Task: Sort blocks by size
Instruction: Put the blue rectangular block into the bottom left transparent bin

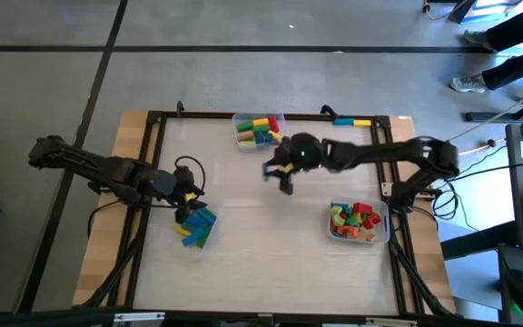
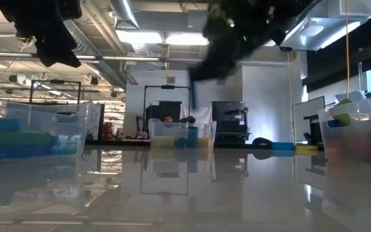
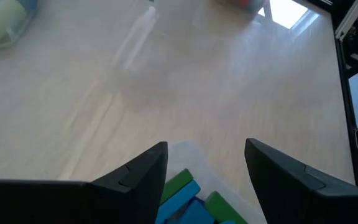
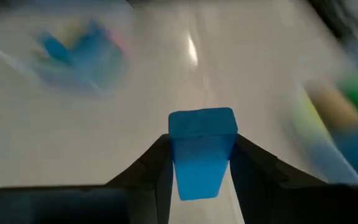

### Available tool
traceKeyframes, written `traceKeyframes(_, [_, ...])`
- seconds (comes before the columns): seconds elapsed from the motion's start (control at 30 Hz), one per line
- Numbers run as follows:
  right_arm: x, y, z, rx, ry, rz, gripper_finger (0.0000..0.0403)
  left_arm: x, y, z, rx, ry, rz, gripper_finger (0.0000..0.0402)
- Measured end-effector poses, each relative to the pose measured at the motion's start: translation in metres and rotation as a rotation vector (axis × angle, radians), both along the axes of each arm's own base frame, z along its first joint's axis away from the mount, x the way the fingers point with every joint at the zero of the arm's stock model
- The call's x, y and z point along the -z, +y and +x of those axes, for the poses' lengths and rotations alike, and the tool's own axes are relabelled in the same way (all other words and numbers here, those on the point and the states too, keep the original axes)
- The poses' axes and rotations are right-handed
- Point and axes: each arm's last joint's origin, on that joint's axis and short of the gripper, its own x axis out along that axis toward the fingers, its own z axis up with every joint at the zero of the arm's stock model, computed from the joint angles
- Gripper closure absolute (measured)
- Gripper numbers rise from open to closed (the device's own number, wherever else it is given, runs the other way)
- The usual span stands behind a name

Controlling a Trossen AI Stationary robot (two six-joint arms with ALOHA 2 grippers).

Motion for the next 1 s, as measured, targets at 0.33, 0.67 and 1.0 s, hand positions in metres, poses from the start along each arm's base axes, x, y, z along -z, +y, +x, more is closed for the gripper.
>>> traceKeyframes(0.33, [0.007,0.087,0.055,-0.242,-0.497,-0.017,0.0274,-0.001,0.002,0.000,-0.091,-0.021,-0.025,0.0192])
traceKeyframes(0.67, [0.041,0.118,0.122,-0.187,-0.463,-0.022,0.0274,-0.011,0.004,0.000,-0.134,-0.122,-0.006,0.0192])
traceKeyframes(1.0, [0.068,0.115,0.161,-0.091,-0.393,-0.054,0.0273,-0.029,0.008,-0.009,-0.086,-0.278,0.114,0.0192])
